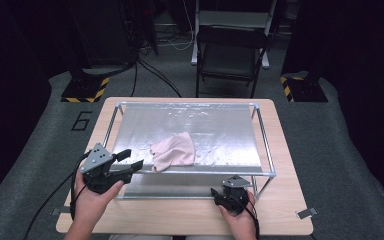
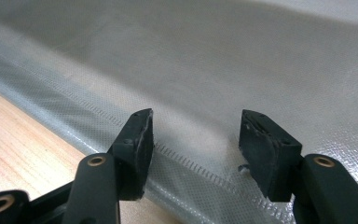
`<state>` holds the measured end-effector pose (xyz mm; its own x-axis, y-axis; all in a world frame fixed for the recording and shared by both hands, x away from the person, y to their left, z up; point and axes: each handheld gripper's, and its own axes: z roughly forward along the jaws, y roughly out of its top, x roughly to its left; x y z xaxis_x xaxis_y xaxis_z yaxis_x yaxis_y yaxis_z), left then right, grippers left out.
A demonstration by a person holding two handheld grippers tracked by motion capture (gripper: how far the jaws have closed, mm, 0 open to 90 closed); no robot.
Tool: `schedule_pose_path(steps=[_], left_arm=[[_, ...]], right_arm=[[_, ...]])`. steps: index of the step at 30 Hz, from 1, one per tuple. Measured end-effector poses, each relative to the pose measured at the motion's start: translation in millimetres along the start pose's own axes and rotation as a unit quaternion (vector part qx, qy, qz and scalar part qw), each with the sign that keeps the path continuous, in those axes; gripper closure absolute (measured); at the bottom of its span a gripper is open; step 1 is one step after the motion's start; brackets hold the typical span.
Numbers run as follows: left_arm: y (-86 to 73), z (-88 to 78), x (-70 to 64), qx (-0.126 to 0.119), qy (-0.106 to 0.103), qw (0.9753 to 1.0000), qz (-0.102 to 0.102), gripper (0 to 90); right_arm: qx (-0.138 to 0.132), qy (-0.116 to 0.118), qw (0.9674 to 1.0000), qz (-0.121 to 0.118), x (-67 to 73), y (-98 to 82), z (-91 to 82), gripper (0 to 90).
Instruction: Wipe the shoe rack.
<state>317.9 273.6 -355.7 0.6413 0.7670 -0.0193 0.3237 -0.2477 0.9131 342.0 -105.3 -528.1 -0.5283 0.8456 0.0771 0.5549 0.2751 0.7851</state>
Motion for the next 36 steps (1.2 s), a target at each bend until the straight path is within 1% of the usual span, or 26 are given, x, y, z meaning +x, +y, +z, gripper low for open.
schedule_pose_path(steps=[4, 6, 7, 10, 12, 13, 14, 15, 18, 19, 20, 21, 23, 24, 25, 26, 27, 28, 29, 30, 31, 32, 33, 34, 35, 36], left_arm=[[-7.9, -0.2, -0.1, 0.007, -0.013, 0.9999, 0.001, 37.1], [-12.1, 1.4, -1.7, 0.011, -0.017, 0.9998, 0.003, 35.8], [-14.6, 2.7, -1.9, 0.013, -0.022, 0.9997, 0.0, 34.6], [-17.1, 4.6, -3.4, 0.009, -0.019, 0.9998, 0.005, 33.4], [-16.9, 4.8, -3.6, 0.013, -0.02, 0.9996, 0.012, 33.4], [-17.3, 7.0, -5.1, 0.012, -0.014, 0.9995, 0.024, 33.5], [-17.3, 7.0, -5.1, 0.012, -0.014, 0.9995, 0.024, 33.5], [-17.3, 7.9, -5.6, 0.016, -0.014, 0.9993, 0.031, 33.7], [-18.9, 7.8, -5.2, 0.009, -0.015, 0.9995, 0.027, 33.8], [-20.2, 7.9, -5.0, 0.003, -0.015, 0.9996, 0.022, 33.8], [-21.5, 7.9, -4.8, -0.003, -0.016, 0.9997, 0.017, 33.9], [-23.6, 7.6, -3.9, -0.01, -0.018, 0.9997, 0.011, 33.9], [-24.2, 7.6, -3.7, -0.012, -0.018, 0.9997, 0.011, 33.9], [-24.5, 7.6, -3.5, -0.012, -0.019, 0.9997, 0.011, 33.9], [-24.4, 7.5, -3.5, -0.011, -0.02, 0.9997, 0.011, 33.9], [-24.3, 7.5, -3.4, -0.01, -0.02, 0.9997, 0.013, 33.9], [-23.6, 7.4, -3.0, -0.007, -0.022, 0.9996, 0.015, 33.9], [-23.6, 7.4, -3.0, -0.007, -0.022, 0.9996, 0.015, 34.0], [-23.4, 7.6, -2.7, -0.007, -0.022, 0.9996, 0.014, 34.0], [-23.4, 7.6, -2.7, -0.007, -0.022, 0.9996, 0.014, 34.1], [-23.4, 7.6, -2.7, -0.007, -0.022, 0.9996, 0.014, 34.1], [-23.3, 7.5, -2.6, -0.006, -0.023, 0.9996, 0.015, 34.1], [-23.4, 7.5, -2.7, -0.006, -0.022, 0.9996, 0.015, 34.1], [-23.4, 7.5, -2.9, -0.006, -0.022, 0.9996, 0.016, 34.1], [-23.4, 7.5, -3.0, -0.006, -0.021, 0.9996, 0.016, 34.1], [-23.4, 7.5, -3.0, -0.006, -0.021, 0.9996, 0.016, 34.1]], right_arm=[[0.0, -0.004, 1.0, 0.001, -0.1, -0.1, 0.4, 44.5], [-0.003, 0.002, 1.0, 0.005, -0.6, -0.4, 0.7, 44.0], [0.003, 0.003, 1.0, 0.005, -1.3, -0.1, 0.5, 43.0], [0.003, 0.007, 0.9999, 0.01, -1.1, 0.0, 0.4, 38.9], [0.004, 0.01, 0.9999, 0.007, -1.4, 0.4, 0.5, 37.1], [0.005, 0.014, 0.9999, 0.0, -2.0, 1.1, 2.0, 34.5], [0.005, 0.014, 0.9999, 0.0, -2.0, 1.1, 2.0, 34.5], [0.003, 0.019, 0.9998, -0.002, -2.0, 1.8, 1.8, 32.7], [0.003, 0.026, 0.9997, 0.0, -2.3, 2.0, 2.5, 31.1], [0.004, 0.035, 0.9993, 0.008, -1.9, 2.0, 3.4, 30.4], [0.003, 0.036, 0.9991, 0.024, 1.1, 1.6, 2.9, 30.0], [0.002, 0.038, 0.9992, 0.008, -1.0, 2.0, 3.2, 30.0], [0.0, 0.033, 0.9994, 0.004, -1.2, 1.7, 3.1, 30.2], [-0.005, 0.04, 0.9992, -0.004, -2.0, 1.9, 4.3, 30.8], [0.0, 0.051, 0.9987, -0.008, -2.2, 2.3, 4.3, 31.3], [0.001, 0.041, 0.999, -0.017, -1.8, 2.8, 2.7, 31.4], [0.002, 0.059, 0.9982, -0.011, -0.4, 3.0, 2.6, 32.2], [0.002, 0.059, 0.9982, -0.011, -0.4, 3.0, 2.6, 32.2], [0.005, 0.079, 0.9969, -0.005, 4.4, 4.5, -0.1, 34.2], [0.005, 0.079, 0.9969, -0.005, 4.4, 4.5, -0.1, 34.2], [0.019, 0.11, 0.9936, 0.019, 12.2, 6.2, -4.6, 35.3], [0.019, 0.11, 0.9936, 0.019, 12.2, 6.2, -4.6, 35.3], [0.027, 0.111, 0.9934, 0.006, 13.1, 10.1, -8.1, 36.4], [0.027, 0.111, 0.9934, 0.006, 13.1, 10.1, -8.1, 36.4], [0.023, 0.127, 0.9916, -0.014, 13.7, 14.6, -12.4, 36.4], [0.023, 0.127, 0.9916, -0.014, 13.7, 14.6, -12.4, 36.4]])
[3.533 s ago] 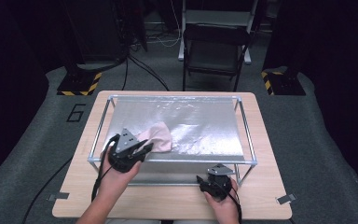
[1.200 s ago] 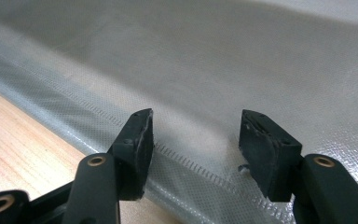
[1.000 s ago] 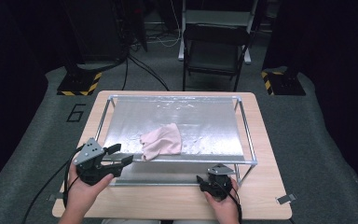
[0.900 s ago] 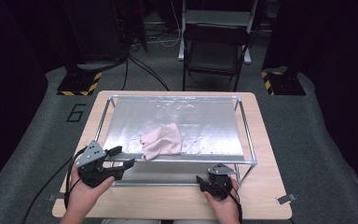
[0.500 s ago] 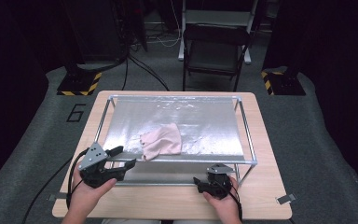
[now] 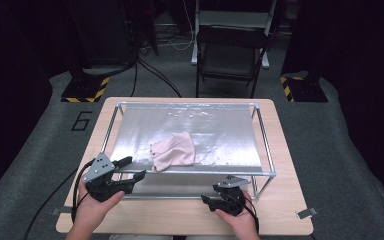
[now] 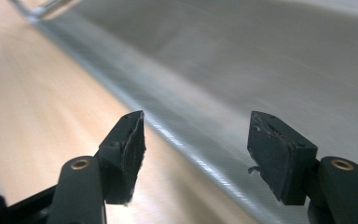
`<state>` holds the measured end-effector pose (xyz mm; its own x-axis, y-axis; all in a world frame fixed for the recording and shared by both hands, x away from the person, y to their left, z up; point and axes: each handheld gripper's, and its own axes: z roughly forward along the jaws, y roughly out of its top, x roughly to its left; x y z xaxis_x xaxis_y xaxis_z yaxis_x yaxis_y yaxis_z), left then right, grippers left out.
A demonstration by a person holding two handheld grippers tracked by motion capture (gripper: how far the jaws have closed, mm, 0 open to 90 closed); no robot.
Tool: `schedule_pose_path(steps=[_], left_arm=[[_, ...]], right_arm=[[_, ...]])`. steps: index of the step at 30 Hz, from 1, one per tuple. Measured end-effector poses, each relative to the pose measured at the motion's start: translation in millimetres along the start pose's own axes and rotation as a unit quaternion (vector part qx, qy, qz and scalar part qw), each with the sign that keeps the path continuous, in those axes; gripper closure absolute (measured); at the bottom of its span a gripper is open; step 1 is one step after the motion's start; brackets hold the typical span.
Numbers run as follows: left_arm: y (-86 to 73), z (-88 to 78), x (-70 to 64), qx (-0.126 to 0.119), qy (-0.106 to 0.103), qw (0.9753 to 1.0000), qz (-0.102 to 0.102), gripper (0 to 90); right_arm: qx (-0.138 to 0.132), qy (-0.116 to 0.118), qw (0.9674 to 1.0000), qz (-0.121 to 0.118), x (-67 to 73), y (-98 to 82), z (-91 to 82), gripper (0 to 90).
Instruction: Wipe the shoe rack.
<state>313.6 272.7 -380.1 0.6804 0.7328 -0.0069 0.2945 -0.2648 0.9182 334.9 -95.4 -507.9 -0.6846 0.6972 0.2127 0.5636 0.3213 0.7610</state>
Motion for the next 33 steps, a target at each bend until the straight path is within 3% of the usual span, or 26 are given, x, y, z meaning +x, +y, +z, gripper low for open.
schedule_pose_path(steps=[1, 4, 5, 6, 7, 8, 11, 13, 15, 21, 28, 33], left_arm=[[0.0, 0.1, -0.4, -0.001, 0.002, 1.0, 0.0, 34.1], [0.4, 0.0, -0.4, 0.002, 0.001, 1.0, 0.001, 34.1], [0.6, 0.0, -0.5, 0.002, 0.001, 1.0, 0.001, 34.0], [1.0, 0.1, -0.6, 0.003, 0.002, 1.0, 0.001, 34.0], [1.5, 0.7, -1.0, 0.003, 0.005, 1.0, 0.002, 34.1], [1.7, 0.9, -1.0, 0.003, 0.006, 1.0, 0.002, 34.1], [1.9, 0.6, -0.6, 0.005, 0.004, 1.0, 0.003, 34.2], [1.9, 0.5, -0.1, 0.005, 0.002, 1.0, 0.003, 34.4], [2.2, 0.7, -0.1, 0.006, 0.002, 1.0, 0.003, 34.4], [1.8, 0.7, -0.3, 0.007, 0.003, 1.0, 0.006, 34.4], [1.7, 1.0, -0.7, 0.007, 0.004, 0.9999, 0.006, 34.4], [1.8, 1.0, -0.5, 0.008, 0.003, 0.9999, 0.006, 34.4]], right_arm=[[0.016, 0.015, 0.9997, 0.007, 6.4, 5.6, -5.9, 36.3], [0.014, 0.02, 0.9997, -0.004, 12.4, 11.4, -11.8, 36.2], [0.017, 0.036, 0.9992, -0.008, 21.5, 16.7, -18.4, 36.1], [0.017, 0.036, 0.9992, -0.008, 21.5, 16.7, -18.4, 36.1], [0.011, 0.031, 0.9984, -0.045, 22.2, 22.4, -22.0, 34.1], [0.01, 0.052, 0.9971, -0.054, 22.1, 24.2, -21.6, 34.4], [0.018, 0.06, 0.9966, -0.054, 26.5, 24.6, -24.9, 40.6], [0.021, 0.084, 0.9941, -0.066, 34.3, 28.2, -32.3, 43.1], [0.014, 0.092, 0.9931, -0.072, 40.7, 31.6, -37.8, 43.3], [-0.002, 0.108, 0.9896, -0.096, 58.5, 44.7, -51.9, 43.2], [-0.019, 0.112, 0.987, -0.114, 68.2, 61.7, -68.5, 43.3], [-0.039, 0.113, 0.9835, -0.136, 73.3, 87.1, -87.1, 43.3]])
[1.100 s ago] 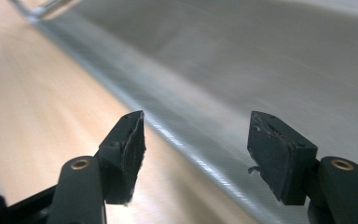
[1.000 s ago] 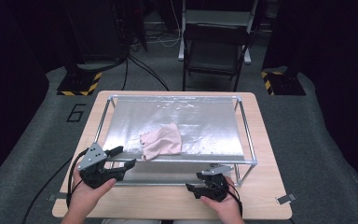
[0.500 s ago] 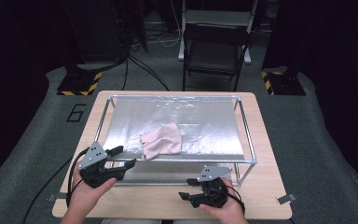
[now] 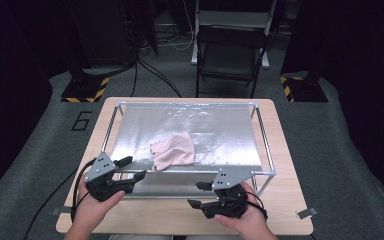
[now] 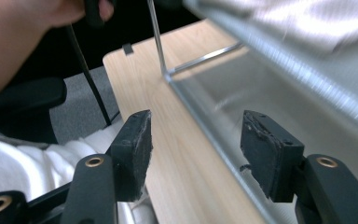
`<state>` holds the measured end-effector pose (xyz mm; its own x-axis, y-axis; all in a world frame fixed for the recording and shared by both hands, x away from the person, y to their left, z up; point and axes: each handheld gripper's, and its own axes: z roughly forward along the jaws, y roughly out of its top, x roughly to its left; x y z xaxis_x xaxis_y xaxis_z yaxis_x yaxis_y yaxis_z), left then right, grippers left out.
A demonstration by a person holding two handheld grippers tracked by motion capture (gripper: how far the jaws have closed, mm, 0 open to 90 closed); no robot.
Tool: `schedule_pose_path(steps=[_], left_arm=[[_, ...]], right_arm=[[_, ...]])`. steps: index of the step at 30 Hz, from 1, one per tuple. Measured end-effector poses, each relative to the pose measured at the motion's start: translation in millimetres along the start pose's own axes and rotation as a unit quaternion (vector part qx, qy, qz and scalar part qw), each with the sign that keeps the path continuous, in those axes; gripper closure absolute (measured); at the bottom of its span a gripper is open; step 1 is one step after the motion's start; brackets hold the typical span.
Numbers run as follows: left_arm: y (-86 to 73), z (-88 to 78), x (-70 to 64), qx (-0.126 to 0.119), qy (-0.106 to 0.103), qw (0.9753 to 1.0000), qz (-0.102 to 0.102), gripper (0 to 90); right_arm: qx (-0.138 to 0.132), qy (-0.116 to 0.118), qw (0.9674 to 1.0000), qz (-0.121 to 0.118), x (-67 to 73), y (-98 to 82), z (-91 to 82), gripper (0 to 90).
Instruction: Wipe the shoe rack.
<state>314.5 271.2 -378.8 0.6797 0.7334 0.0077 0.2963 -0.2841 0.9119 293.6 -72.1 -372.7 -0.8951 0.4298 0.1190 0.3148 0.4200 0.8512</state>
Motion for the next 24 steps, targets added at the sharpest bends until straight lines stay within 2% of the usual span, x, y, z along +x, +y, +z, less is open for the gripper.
schedule_pose_path(steps=[5, 8, 9, 12, 21, 24], left_arm=[[-0.4, 0.0, 0.1, -0.001, 0.0, 1.0, 0.0, 34.4], [0.1, 0.1, 0.3, 0.001, -0.001, 1.0, 0.001, 34.4], [0.1, 0.1, 0.3, 0.001, -0.001, 1.0, 0.001, 34.4], [-0.1, 0.3, 0.2, 0.0, -0.001, 1.0, 0.001, 34.4], [-0.5, 0.6, -0.2, -0.001, -0.002, 1.0, 0.003, 34.4], [-0.5, 0.4, -0.2, 0.0, -0.001, 1.0, 0.006, 34.4]], right_arm=[[-0.01, 0.007, 0.9999, 0.0, -3.5, 18.7, -7.8, 43.4], [-0.011, 0.002, 0.9998, -0.017, -6.8, 37.8, -10.9, 43.8], [-0.011, 0.002, 0.9998, -0.017, -6.8, 37.8, -10.9, 43.8], [-0.008, -0.008, 0.9995, -0.031, -13.1, 53.8, -7.8, 43.9], [-0.012, -0.018, 0.9995, -0.022, -29.2, 74.8, 9.3, 43.5], [-0.011, -0.025, 0.9994, -0.021, -35.7, 84.3, 20.7, 41.7]])
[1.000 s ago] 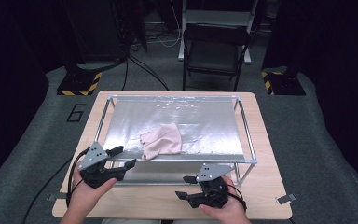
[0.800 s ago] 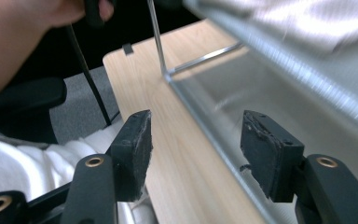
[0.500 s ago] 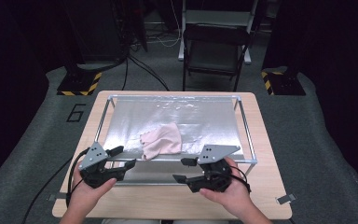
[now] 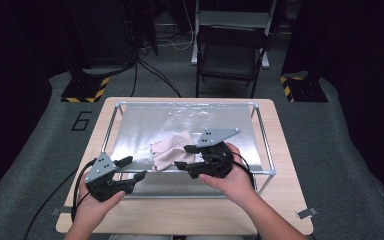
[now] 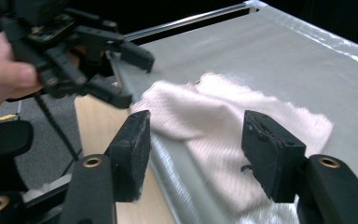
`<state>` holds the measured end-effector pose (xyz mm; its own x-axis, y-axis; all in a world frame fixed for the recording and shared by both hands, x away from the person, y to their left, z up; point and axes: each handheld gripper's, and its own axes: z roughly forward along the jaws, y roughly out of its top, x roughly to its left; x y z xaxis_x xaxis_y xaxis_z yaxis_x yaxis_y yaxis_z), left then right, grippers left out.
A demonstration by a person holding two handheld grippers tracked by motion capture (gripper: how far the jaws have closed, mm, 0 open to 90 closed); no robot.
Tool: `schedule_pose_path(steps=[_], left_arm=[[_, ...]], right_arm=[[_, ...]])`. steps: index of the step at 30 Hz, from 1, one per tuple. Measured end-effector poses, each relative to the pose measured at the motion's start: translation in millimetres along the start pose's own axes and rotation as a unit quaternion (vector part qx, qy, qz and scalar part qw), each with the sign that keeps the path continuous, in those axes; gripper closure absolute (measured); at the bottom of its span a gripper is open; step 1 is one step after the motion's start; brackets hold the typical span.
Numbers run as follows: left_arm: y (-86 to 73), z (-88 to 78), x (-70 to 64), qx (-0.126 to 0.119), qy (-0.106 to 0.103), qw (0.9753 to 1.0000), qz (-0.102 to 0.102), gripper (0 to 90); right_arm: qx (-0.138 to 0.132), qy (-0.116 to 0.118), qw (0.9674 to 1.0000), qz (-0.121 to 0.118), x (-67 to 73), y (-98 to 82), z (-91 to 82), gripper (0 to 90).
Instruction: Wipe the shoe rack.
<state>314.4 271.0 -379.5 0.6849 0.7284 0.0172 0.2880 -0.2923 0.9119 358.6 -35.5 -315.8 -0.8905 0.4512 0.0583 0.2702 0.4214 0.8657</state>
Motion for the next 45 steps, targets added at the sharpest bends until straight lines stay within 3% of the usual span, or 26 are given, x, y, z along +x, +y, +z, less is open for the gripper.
schedule_pose_path(steps=[4, 10, 19, 22, 25, 26, 31, 34, 37, 42, 45], left_arm=[[-0.4, 0.1, -0.8, -0.003, 0.004, 1.0, 0.0, 34.3], [-0.5, 0.0, -0.6, -0.005, 0.002, 1.0, -0.001, 34.3], [1.8, 1.7, -0.2, -0.001, 0.0, 1.0, -0.006, 34.1], [2.3, 2.1, -0.3, 0.001, 0.0, 1.0, -0.005, 34.0], [2.4, 2.5, -0.6, 0.0, 0.001, 1.0, -0.006, 33.9], [2.9, 2.3, -1.6, 0.002, 0.004, 1.0, -0.003, 33.8], [5.2, 3.9, -1.8, 0.004, 0.001, 1.0, -0.002, 33.7], [5.6, 4.9, -0.5, 0.007, -0.003, 0.9999, -0.007, 33.9], [4.9, 4.6, -0.6, 0.007, -0.004, 1.0, -0.001, 34.1], [4.9, 5.0, -1.9, 0.006, -0.002, 1.0, -0.002, 34.1], [4.8, 6.2, -3.0, 0.004, 0.0, 1.0, 0.002, 34.1]], right_arm=[[0.005, -0.017, 0.9998, 0.006, -11.3, 6.5, 14.9, 40.4], [0.029, -0.019, 0.9994, -0.001, -23.3, 8.9, 32.4, 44.2], [0.057, -0.027, 0.998, -0.005, -25.6, 13.3, 47.3, 43.0], [0.074, -0.022, 0.997, 0.0, -26.3, 14.5, 50.4, 47.0], [0.077, -0.018, 0.9968, 0.009, -28.0, 14.3, 50.5, 51.0], [0.083, -0.01, 0.9965, 0.005, -29.8, 13.7, 50.5, 58.9], [0.104, -0.015, 0.9945, -0.006, -27.5, 10.4, 52.2, 70.0], [0.11, -0.005, 0.9939, -0.006, -27.3, 5.8, 46.5, 81.0], [0.109, 0.003, 0.994, 0.004, -30.0, -1.4, 36.9, 82.8], [0.108, -0.014, 0.9936, 0.028, -38.6, -10.2, 14.4, 83.3], [0.102, -0.011, 0.9941, 0.036, -39.2, -11.2, 12.9, 83.2]])
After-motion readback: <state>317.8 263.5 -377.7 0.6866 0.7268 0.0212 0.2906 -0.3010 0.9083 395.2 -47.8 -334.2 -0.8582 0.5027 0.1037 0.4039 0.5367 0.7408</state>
